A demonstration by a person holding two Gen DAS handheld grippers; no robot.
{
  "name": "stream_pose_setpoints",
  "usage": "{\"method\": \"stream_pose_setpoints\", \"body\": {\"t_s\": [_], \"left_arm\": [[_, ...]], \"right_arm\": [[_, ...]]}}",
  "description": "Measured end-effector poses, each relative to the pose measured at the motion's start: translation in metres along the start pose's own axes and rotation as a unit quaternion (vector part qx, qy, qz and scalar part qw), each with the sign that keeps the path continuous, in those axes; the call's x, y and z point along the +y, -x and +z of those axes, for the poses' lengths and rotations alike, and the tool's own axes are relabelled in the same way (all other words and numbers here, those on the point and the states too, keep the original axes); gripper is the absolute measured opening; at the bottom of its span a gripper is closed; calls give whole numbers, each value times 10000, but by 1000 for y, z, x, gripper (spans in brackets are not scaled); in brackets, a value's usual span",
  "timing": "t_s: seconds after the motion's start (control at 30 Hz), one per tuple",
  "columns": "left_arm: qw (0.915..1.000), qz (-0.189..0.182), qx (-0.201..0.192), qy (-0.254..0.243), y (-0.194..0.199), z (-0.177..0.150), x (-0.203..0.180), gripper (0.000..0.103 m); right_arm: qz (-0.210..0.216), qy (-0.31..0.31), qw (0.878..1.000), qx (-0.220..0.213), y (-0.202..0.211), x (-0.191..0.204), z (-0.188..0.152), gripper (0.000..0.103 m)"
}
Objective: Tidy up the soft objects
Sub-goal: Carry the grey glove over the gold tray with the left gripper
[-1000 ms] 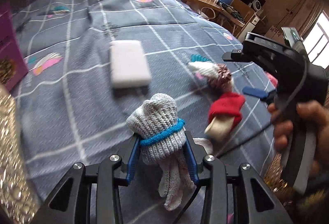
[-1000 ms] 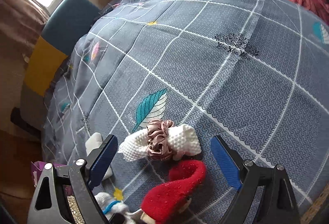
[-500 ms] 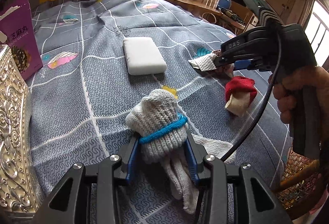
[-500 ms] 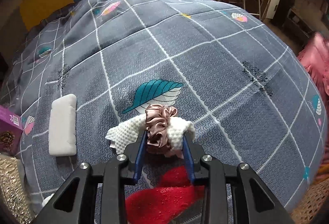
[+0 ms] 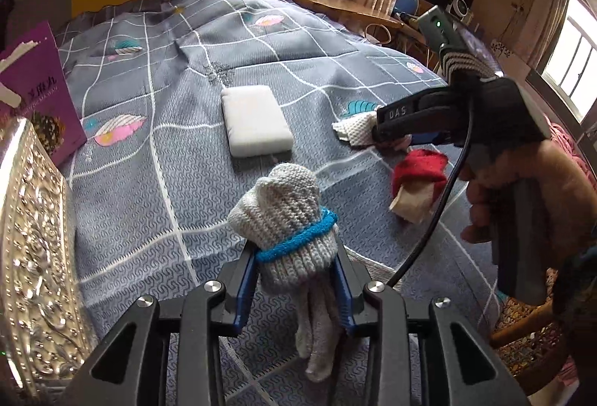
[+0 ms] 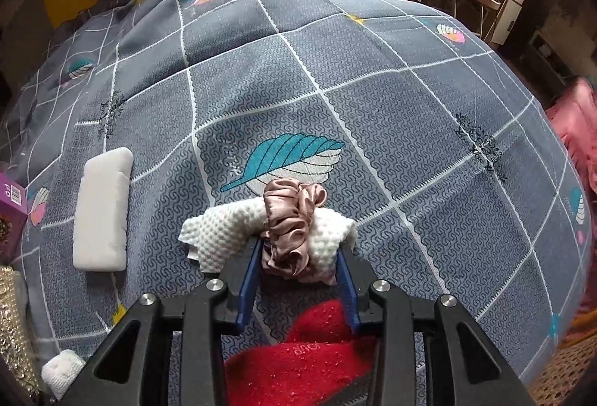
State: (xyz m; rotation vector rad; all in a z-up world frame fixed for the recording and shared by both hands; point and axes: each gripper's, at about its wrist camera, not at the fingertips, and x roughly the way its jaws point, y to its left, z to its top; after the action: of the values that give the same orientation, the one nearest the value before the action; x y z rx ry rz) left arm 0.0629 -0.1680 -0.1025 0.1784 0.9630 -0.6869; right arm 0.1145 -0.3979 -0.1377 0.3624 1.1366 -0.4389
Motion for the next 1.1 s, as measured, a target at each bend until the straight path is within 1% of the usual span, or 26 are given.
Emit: {"method": "stream_pose_setpoints", "body": {"t_s": [0.1, 0.2, 0.27, 0.4, 0.43, 0.5, 0.57, 0.63, 0.7, 0.77, 0.83, 0.97, 1.1], "left_arm": [[10000, -24, -65, -14, 11, 13, -1, 36], [9999, -87, -134, 61, 26, 34, 1, 36], [9997, -80, -229, 76, 37, 55, 5, 36], [9985, 39, -383, 391, 56, 108, 33, 36], [9978, 110, -462, 463, 62, 122, 43, 36], [9957, 405, -656, 513, 75, 149, 65, 36], [9918, 717, -847, 630, 88, 166, 92, 36], [9860, 1017, -1006, 856, 100, 174, 125, 36], [9782, 1304, -1148, 1141, 114, 172, 159, 36], [9692, 1574, -1215, 1454, 127, 159, 194, 36], [9594, 1832, -1255, 1742, 138, 139, 227, 36], [9380, 2209, -1273, 2348, 161, 88, 282, 36], [9202, 2481, -1261, 2753, 186, 31, 317, 36]], "right_arm": [[-12, 37, 10000, -8, 2, 0, 0, 39], [-101, 156, 9998, -11, 3, 5, -1, 39], [-150, 188, 9997, -17, 3, 7, -3, 39], [-147, 194, 9997, -12, 4, 7, -4, 39], [-159, 209, 9997, -14, 4, 8, -4, 39], [-164, 221, 9996, -16, 4, 8, -3, 39], [-153, 224, 9996, -17, 3, 7, -3, 39], [-160, 246, 9996, -21, 3, 7, -3, 39], [-181, 288, 9994, -26, 3, 8, -2, 39], [-208, 331, 9992, -27, 2, 9, -2, 39], [-250, 383, 9989, -33, 3, 10, -2, 39], [-341, 502, 9981, -50, 3, 14, -3, 40], [-479, 688, 9964, -80, 3, 19, -6, 40]]}}
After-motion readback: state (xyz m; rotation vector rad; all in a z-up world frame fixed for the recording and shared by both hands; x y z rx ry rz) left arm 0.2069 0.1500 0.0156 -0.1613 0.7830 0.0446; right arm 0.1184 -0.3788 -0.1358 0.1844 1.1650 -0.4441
